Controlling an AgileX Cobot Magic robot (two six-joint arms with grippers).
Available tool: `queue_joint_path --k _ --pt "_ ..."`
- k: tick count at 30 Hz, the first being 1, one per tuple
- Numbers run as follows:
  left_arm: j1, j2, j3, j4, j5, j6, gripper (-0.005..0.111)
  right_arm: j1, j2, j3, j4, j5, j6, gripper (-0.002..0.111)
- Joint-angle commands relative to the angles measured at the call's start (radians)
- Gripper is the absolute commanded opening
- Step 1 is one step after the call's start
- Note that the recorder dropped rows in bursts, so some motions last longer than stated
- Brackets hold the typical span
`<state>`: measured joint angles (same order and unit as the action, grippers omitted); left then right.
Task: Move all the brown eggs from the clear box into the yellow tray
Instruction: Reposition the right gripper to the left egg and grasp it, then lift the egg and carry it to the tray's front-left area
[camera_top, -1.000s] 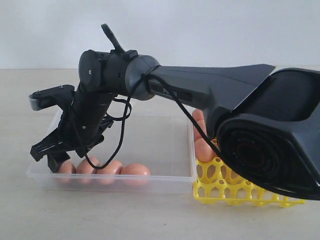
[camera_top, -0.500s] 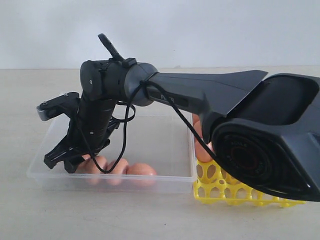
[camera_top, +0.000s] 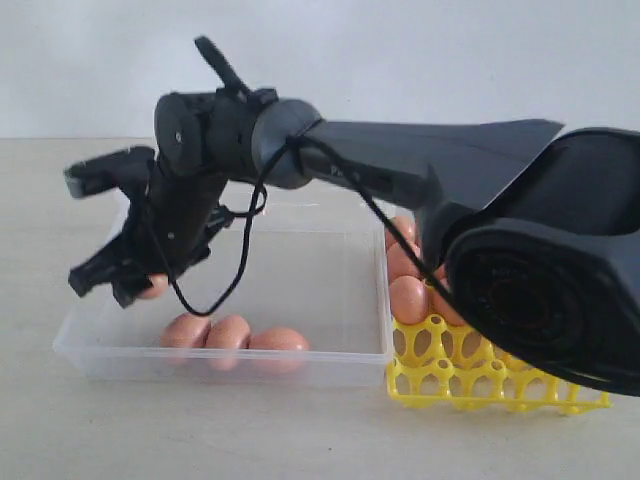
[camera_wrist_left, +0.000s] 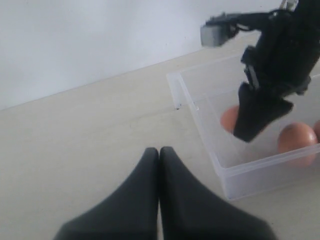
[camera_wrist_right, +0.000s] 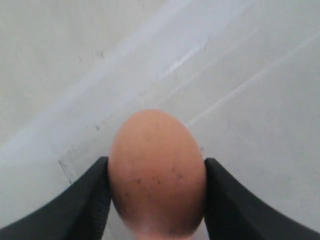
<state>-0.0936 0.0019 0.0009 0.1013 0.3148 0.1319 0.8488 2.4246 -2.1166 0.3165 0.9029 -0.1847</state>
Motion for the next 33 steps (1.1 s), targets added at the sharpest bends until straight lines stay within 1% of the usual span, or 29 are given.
queue_joint_path --k 1,4,6,7,10,11,12,13,14,15,16,17,18,19,20,21,22,23,24,25,26,27,28,29,30,31,32,33 --pt "0.001 -0.002 -0.001 -0.008 -0.008 0.0 -0.004 -0.002 -0.152 -0.002 -0.007 -0.096 0.07 0.0" --pt "0.001 -0.002 -0.001 -0.008 -0.008 0.0 -0.004 0.009 -0.246 0.029 -0.015 -0.143 0.074 0.0" --pt "0.001 -0.002 -0.001 -0.008 -0.008 0.0 -0.004 0.027 -0.319 0.11 -0.073 -0.24 0.072 0.0" --pt "0.001 -0.002 -0.001 -0.008 -0.008 0.0 -0.004 0.041 -0.356 0.177 -0.12 -0.299 0.075 0.0" --pt "0.001 -0.002 -0.001 -0.008 -0.008 0.0 -0.004 0.101 -0.509 0.448 -0.29 -0.626 0.178 0.0" --pt "0.001 -0.002 -0.001 -0.008 -0.008 0.0 -0.004 0.121 -0.58 0.59 -0.365 -0.757 0.258 0.0" --pt "0.001 -0.002 -0.001 -0.008 -0.008 0.0 -0.004 0.128 -0.626 0.686 -0.394 -0.884 0.303 0.0" --pt "0.001 -0.002 -0.001 -0.008 -0.008 0.0 -0.004 0.128 -0.677 0.779 -0.403 -0.972 0.328 0.0" --pt "0.001 -0.002 -0.001 -0.008 -0.008 0.0 -0.004 0.113 -0.765 0.994 -0.353 -1.111 0.342 0.0" --pt "0.001 -0.002 -0.001 -0.008 -0.008 0.0 -0.004 0.094 -0.796 1.092 -0.317 -1.141 0.338 0.0" --pt "0.001 -0.002 -0.001 -0.008 -0.008 0.0 -0.004 0.036 -0.864 1.275 -0.252 -1.201 0.328 0.0" --pt "0.001 -0.002 -0.001 -0.008 -0.008 0.0 -0.004 0.007 -0.892 1.342 -0.238 -1.224 0.328 0.0" --pt "0.001 -0.002 -0.001 -0.008 -0.008 0.0 -0.004 -0.075 -0.962 1.488 -0.238 -1.254 0.336 0.0" --pt "0.001 -0.002 -0.001 -0.008 -0.008 0.0 -0.004 -0.119 -1.0 1.548 -0.238 -1.258 0.346 0.0" --pt "0.001 -0.002 -0.001 -0.008 -0.008 0.0 -0.004 -0.198 -1.079 1.63 -0.24 -1.263 0.362 0.0" --pt "0.001 -0.002 -0.001 -0.008 -0.008 0.0 -0.004 -0.276 -1.147 1.676 -0.258 -1.286 0.362 0.0" --pt "0.001 -0.002 -0.001 -0.008 -0.008 0.0 -0.004 -0.311 -1.18 1.685 -0.271 -1.305 0.362 0.0" --pt "0.001 -0.002 -0.001 -0.008 -0.008 0.0 -0.004 -0.369 -1.222 1.683 -0.28 -1.394 0.362 0.0" --pt "0.001 -0.002 -0.001 -0.008 -0.008 0.0 -0.004 -0.403 -1.229 1.673 -0.278 -1.464 0.362 0.0" --pt "0.001 -0.002 -0.001 -0.008 -0.008 0.0 -0.004 -0.469 -1.222 1.636 -0.258 -1.572 0.376 0.0" --pt "0.001 -0.002 -0.001 -0.008 -0.008 0.0 -0.004 -0.516 -1.199 1.594 -0.241 -1.596 0.431 0.0" --pt "0.001 -0.002 -0.001 -0.008 -0.008 0.0 -0.004 -0.593 -1.154 1.524 -0.277 -1.57 0.59 0.0" --pt "0.001 -0.002 -0.001 -0.008 -0.008 0.0 -0.004 -0.633 -1.122 1.471 -0.41 -1.557 0.772 0.0" --pt "0.001 -0.002 -0.001 -0.008 -0.008 0.0 -0.004 -0.696 -1.059 1.402 -0.772 -1.618 1.118 0.0" --pt "0.001 -0.002 -0.001 -0.008 -0.008 0.0 -0.004 -0.722 -1.028 1.371 -0.951 -1.715 1.266 0.0" --pt "0.001 -0.002 -0.001 -0.008 -0.008 0.0 -0.004 -0.753 -0.989 1.333 -1.158 -1.851 1.407 0.0" --pt "0.001 -0.002 -0.001 -0.008 -0.008 0.0 -0.004 -0.775 -0.951 1.295 -1.324 -1.988 1.5 0.0" --pt "0.001 -0.002 -0.001 -0.008 -0.008 0.0 -0.004 -0.783 -0.919 1.269 -1.427 -2.079 1.555 0.0"
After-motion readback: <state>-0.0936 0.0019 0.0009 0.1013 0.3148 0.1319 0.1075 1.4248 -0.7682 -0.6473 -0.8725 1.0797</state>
